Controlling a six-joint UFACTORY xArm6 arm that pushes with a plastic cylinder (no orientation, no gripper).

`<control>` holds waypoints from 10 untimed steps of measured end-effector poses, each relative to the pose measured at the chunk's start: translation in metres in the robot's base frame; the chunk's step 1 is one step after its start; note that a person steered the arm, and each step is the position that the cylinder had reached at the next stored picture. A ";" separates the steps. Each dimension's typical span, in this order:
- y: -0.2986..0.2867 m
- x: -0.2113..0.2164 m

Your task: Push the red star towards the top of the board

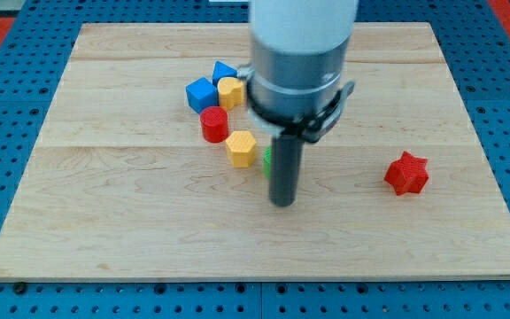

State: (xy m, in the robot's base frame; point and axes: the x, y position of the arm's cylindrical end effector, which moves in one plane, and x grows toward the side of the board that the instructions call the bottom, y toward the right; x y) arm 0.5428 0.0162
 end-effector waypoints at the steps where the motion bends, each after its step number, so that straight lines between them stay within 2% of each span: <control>1: -0.003 0.040; 5: 0.098 0.044; 7: 0.182 -0.008; 10: 0.175 -0.096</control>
State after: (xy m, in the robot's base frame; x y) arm 0.4471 0.1908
